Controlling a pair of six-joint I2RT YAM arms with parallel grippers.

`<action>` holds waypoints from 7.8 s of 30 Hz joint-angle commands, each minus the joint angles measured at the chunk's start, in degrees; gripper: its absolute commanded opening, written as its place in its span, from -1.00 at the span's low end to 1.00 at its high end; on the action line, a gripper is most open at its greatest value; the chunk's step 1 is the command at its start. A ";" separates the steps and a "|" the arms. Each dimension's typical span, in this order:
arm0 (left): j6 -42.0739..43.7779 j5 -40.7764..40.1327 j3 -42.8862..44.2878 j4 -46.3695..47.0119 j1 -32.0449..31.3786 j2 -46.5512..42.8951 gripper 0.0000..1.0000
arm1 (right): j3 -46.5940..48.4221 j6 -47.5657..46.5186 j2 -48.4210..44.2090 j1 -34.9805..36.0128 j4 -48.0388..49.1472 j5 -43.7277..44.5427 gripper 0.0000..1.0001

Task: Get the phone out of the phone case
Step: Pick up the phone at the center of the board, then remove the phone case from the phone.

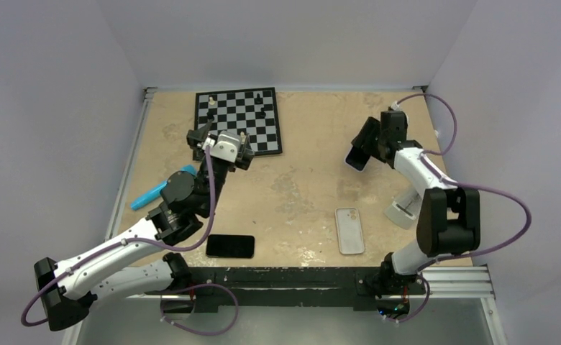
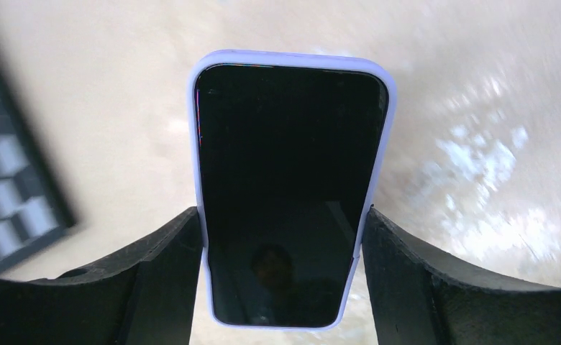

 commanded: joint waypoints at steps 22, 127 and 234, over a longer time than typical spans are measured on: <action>-32.81 23.83 4.26 -8.92 0.43 11.79 1.00 | -8.15 50.86 -18.60 17.99 34.71 -20.82 -1.00; -53.73 60.05 9.61 -9.83 19.10 9.26 0.58 | -23.70 28.75 -26.65 30.27 78.07 -32.62 -1.00; -86.32 104.52 14.95 35.46 30.23 30.20 -1.00 | -13.62 -14.97 -34.64 30.22 29.52 -52.39 -0.42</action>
